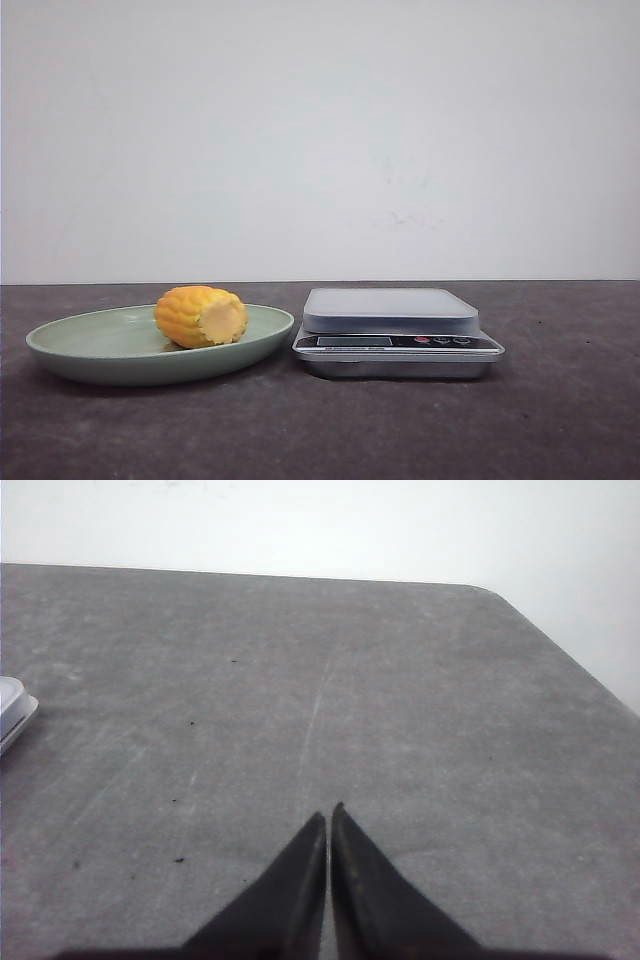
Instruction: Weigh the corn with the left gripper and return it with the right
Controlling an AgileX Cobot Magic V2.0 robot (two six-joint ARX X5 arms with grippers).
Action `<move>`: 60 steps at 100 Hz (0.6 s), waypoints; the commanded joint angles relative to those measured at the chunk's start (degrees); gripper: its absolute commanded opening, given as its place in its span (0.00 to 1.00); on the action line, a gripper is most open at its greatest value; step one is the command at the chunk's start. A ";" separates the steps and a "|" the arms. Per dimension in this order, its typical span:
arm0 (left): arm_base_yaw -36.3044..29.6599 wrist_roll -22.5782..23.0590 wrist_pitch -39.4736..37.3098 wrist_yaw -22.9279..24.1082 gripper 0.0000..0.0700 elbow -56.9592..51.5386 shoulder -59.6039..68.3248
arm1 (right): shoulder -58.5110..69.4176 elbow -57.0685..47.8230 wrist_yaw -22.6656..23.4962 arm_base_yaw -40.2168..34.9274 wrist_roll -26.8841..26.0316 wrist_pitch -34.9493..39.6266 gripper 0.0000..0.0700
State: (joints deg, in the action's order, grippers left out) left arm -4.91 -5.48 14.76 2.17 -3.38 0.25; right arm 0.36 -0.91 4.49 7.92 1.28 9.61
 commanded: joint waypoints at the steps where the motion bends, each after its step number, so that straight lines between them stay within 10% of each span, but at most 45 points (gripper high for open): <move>1: 0.02 0.68 -0.35 -0.85 0.00 1.25 -0.09 | -0.13 0.15 0.00 0.09 0.26 -0.57 0.00; 60: -0.11 -3.21 -3.96 -4.83 0.00 2.62 -0.09 | -0.13 0.15 0.00 0.09 0.24 -0.57 0.00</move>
State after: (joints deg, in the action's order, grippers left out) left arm -4.91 -6.85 10.50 -1.02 -1.80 0.25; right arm 0.36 -0.91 4.51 7.92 1.28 9.61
